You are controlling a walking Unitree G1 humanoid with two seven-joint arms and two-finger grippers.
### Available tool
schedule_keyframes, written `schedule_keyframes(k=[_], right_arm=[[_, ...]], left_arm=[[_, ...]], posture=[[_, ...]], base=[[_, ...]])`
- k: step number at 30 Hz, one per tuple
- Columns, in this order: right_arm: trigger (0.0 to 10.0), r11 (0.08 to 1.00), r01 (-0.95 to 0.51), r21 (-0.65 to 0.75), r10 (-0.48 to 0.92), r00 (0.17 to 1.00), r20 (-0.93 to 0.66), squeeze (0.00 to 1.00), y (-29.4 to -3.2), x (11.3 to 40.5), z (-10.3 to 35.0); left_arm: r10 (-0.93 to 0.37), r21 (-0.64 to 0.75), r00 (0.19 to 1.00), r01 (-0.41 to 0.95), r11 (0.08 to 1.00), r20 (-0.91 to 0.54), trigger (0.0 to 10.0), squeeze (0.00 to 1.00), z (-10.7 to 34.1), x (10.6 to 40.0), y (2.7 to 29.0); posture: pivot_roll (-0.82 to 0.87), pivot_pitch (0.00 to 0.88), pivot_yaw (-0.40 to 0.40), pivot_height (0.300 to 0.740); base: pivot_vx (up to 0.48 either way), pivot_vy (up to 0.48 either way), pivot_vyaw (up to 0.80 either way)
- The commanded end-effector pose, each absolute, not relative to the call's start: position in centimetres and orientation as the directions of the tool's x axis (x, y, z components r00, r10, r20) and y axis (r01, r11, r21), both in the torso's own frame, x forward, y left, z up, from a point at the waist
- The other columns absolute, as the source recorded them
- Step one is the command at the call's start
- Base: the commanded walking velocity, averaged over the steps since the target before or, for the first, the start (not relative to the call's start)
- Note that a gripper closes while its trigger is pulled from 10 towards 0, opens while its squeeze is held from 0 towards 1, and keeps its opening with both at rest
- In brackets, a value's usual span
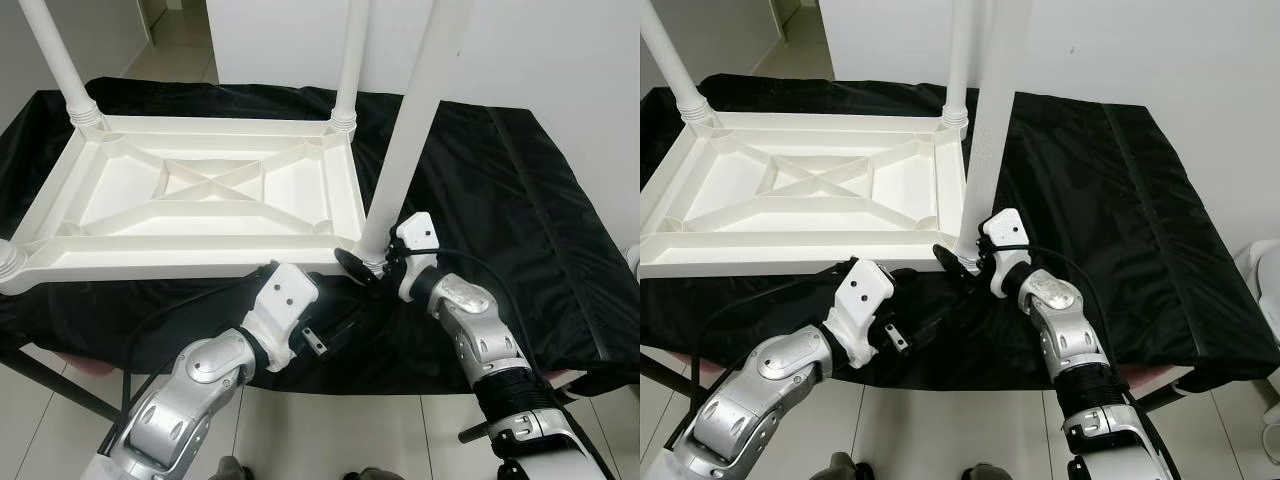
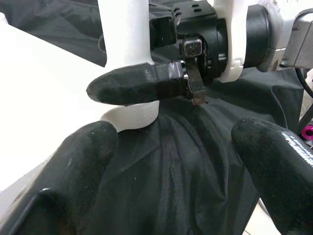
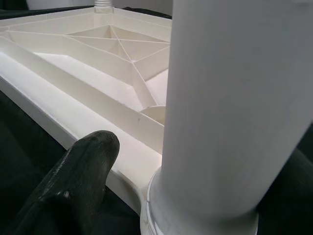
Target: Building children table
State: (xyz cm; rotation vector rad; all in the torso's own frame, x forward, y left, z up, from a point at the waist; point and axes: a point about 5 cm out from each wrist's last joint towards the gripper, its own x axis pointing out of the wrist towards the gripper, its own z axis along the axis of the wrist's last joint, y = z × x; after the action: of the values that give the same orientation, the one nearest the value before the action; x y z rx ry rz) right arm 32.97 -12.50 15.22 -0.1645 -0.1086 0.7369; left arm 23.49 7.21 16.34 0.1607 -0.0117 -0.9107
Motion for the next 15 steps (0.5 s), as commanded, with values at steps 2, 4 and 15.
schedule_keyframes(k=[2, 4, 15], right_arm=[[10.0, 0.763, -0.621, -0.181, 0.641, 0.764, 0.08, 0.0, -12.7, 32.7, 15.2], [10.0, 0.784, -0.6, -0.162, 0.618, 0.78, 0.101, 0.0, -12.9, 32.6, 15.3], [10.0, 0.847, -0.529, -0.054, 0.529, 0.828, 0.187, 0.0, -12.9, 30.4, 14.7]], left_arm=[[-0.788, 0.153, 0.612, 0.786, 0.599, -0.059, 10.0, 0.0, 16.6, 23.5, 7.5], [-0.786, 0.155, 0.616, 0.783, 0.602, -0.058, 10.0, 0.0, 16.7, 23.5, 7.6], [-0.784, 0.161, 0.618, 0.781, 0.603, -0.063, 10.0, 0.0, 16.7, 23.7, 8.0]], posture=[[-0.09, 0.106, -0.001, 0.74], [-0.09, 0.105, -0.004, 0.74], [-0.1, 0.108, 0.009, 0.74]], base=[[0.0, 0.0, 0.0], [0.0, 0.0, 0.0], [0.0, 0.0, 0.0]])
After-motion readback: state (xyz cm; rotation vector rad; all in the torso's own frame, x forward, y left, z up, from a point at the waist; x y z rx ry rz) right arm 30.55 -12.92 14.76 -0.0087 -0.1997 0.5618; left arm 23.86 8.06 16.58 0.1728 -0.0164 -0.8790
